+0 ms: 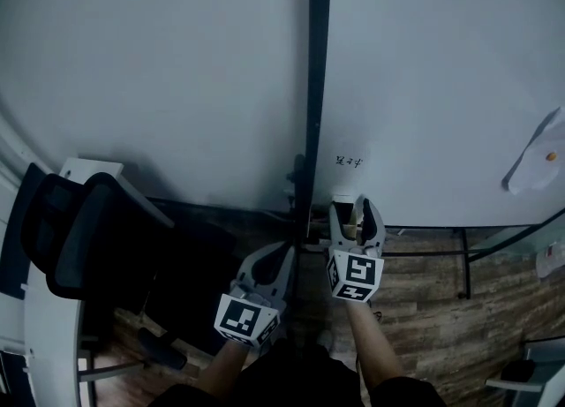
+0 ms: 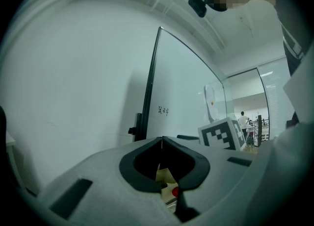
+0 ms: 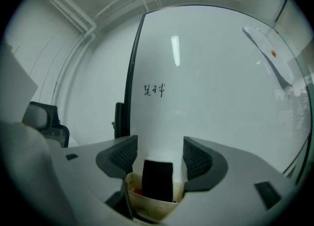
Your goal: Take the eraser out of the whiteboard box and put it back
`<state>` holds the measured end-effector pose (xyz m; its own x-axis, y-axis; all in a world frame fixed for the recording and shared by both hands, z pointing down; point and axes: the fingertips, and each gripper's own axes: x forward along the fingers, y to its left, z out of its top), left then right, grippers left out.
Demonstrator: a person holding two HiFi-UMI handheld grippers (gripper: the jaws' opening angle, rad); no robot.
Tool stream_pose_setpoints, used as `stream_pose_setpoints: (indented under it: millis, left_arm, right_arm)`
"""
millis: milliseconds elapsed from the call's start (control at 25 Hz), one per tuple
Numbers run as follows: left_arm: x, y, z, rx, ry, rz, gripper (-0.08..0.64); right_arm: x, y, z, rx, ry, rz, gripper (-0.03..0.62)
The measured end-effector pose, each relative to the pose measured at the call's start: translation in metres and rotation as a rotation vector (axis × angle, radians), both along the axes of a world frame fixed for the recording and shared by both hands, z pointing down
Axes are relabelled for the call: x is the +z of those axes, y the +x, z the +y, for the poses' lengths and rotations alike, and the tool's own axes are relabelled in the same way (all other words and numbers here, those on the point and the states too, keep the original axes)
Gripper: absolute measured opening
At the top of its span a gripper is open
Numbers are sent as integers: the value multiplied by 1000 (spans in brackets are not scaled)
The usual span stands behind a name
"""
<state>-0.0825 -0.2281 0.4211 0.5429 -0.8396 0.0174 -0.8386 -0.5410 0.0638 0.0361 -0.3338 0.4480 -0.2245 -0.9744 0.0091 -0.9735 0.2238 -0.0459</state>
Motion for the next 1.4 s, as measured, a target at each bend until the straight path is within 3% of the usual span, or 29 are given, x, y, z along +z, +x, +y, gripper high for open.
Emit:
stream_pose_setpoints:
  millis: [200, 320, 600, 1400]
  left_arm:
    - [-9, 12, -1, 21, 26, 17, 5]
    - [-13, 19, 1, 30, 36, 29, 5]
    - [-19, 42, 13, 57, 55, 46, 5]
    - [-12, 71, 36, 69, 46, 28, 5]
  right_arm:
    - [-32, 9, 30, -92, 39, -86, 246]
    - [-43, 15, 56, -131, 61, -118, 138]
    - [-49, 23, 115, -196, 77, -150, 21]
    - [-45, 36, 158, -208, 109, -156, 2]
